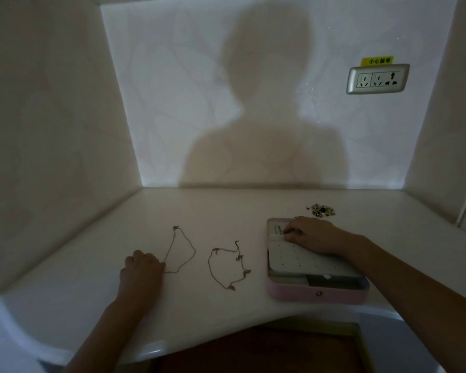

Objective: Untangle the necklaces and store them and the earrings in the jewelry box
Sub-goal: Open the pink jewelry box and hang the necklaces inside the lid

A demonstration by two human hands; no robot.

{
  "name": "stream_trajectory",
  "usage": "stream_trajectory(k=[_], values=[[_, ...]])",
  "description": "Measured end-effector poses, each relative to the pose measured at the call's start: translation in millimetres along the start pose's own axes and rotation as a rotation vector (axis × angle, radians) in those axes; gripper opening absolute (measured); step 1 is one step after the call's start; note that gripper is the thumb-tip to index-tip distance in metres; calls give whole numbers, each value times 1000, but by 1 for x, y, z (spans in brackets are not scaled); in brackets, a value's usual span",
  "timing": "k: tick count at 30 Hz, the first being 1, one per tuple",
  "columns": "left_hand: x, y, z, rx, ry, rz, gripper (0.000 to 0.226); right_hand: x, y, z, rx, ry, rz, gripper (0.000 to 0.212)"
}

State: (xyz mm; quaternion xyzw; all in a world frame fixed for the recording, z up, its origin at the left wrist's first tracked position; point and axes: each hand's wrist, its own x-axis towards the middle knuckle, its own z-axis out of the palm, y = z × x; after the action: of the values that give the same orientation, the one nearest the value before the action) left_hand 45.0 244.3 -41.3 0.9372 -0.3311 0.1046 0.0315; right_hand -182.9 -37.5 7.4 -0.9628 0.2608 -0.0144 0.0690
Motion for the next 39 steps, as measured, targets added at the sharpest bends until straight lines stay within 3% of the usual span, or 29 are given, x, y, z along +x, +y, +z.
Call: stream_trajectory(k=[5, 10, 15, 21, 25, 31, 34, 39], values=[[-6, 3, -4, -96, 23, -26, 36, -3, -8, -6, -8, -37, 12, 35], [0, 3, -20, -712, 0, -117, 23, -13, -28, -14, 127, 24, -84, 36], [9, 8, -49, -867, 8, -19, 32, -10, -70, -19, 365, 75, -257, 30], [23, 15, -81, -1150, -192, 55, 33, 11, -139, -10, 518, -67, -370, 38], [26, 22, -105, -1224, -233, 110, 32, 20, -173, -5, 634, -176, -414, 49], [36, 24, -136, -1460, -249, 119, 30, 12, -179, -18, 870, -257, -555, 23], [42, 23, -142, -1455, -174, 78, 32, 4, -166, -37, 1075, -314, -570, 20], [55, 21, -128, -1371, -19, -45, 38, -12, -125, -70, 966, -164, -513, 26]])
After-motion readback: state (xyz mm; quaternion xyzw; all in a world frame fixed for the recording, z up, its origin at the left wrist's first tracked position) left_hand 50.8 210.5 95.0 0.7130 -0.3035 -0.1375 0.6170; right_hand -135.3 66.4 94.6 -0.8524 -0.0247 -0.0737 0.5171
